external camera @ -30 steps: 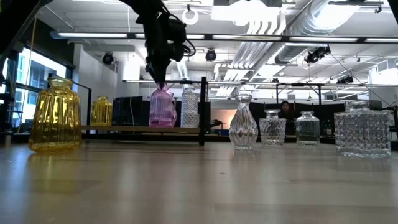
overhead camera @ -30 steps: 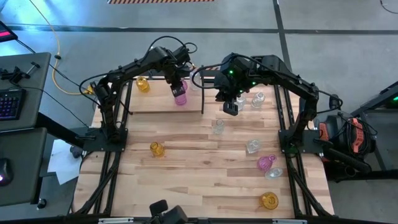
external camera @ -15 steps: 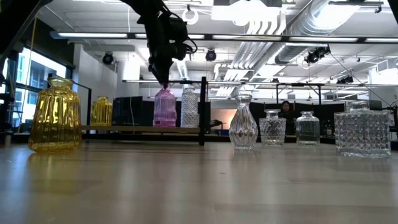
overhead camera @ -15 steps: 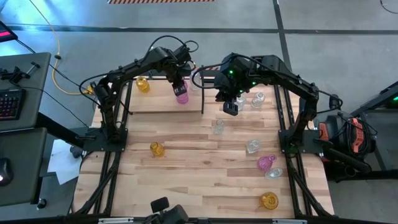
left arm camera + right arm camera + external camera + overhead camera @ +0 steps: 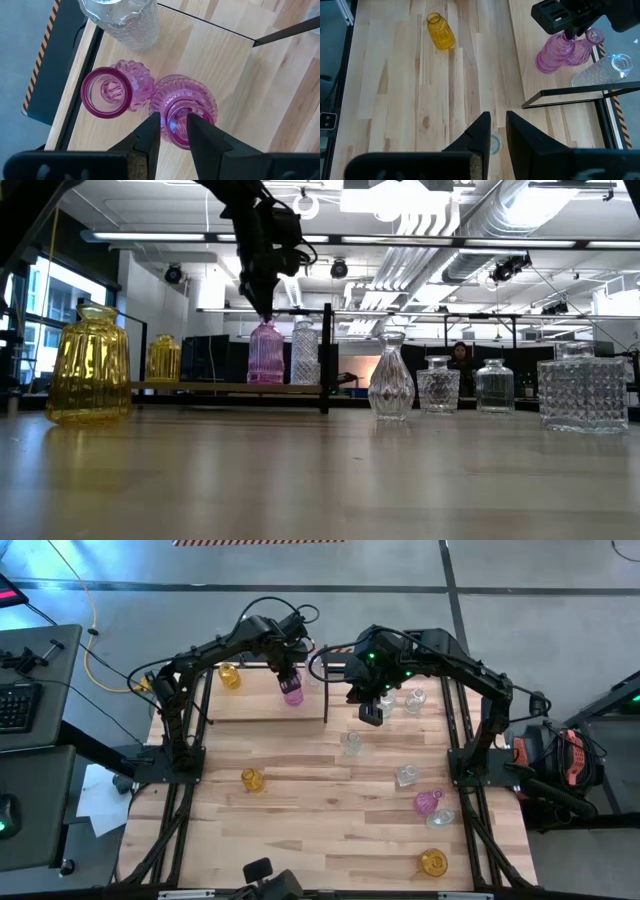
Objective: Sort vases onto shelf
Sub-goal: Put the pink vase on the shelf aligned with the other pink vase, then put the transparent vase on the shelf aligned with the other transparent vase
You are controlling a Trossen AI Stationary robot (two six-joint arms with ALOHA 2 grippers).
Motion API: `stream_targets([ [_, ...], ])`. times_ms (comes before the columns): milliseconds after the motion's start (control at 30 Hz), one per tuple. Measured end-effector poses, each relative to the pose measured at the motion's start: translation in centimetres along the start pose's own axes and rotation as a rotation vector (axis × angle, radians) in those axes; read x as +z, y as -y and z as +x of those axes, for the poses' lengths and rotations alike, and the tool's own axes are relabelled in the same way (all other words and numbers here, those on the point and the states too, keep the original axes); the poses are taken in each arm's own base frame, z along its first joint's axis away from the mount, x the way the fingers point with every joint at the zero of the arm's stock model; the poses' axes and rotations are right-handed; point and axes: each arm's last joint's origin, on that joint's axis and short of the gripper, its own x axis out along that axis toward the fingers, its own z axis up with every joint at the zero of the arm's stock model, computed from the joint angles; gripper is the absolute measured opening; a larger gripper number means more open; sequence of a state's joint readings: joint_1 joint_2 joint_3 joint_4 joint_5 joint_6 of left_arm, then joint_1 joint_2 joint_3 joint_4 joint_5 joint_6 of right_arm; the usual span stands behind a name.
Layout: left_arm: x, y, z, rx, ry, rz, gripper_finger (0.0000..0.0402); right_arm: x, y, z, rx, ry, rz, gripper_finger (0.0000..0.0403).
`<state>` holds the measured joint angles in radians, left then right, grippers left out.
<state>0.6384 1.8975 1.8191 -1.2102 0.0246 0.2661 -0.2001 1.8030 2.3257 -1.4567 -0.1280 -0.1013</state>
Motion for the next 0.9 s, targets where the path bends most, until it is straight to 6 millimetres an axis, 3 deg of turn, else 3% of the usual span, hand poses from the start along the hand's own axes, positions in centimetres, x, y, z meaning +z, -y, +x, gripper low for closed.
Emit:
stream_targets([
  [333,-0.2,0.2,-1.1,0.007,0.025,0.003,0.0088,0.0,0.0,0.0,0.000,0.001,-0.001,0.0041],
  [567,-1.0,0.6,-3.7,0.022,0.079,-0.011,0.0088,0.0,0.0,0.0,-0.001,0.002,-0.001,0.0041],
  [700,-3.2,1.9,-7.0,-0.052,0.066,-0.018,0.0088,0.0,0.0,0.0,-0.001,0.000,0.021,0.0041],
  [900,-8.0,5.5,-11.9,-0.179,0.026,0.025,0.0088,0.1,0.0,0.0,-0.002,0.006,0.028,0.0041],
])
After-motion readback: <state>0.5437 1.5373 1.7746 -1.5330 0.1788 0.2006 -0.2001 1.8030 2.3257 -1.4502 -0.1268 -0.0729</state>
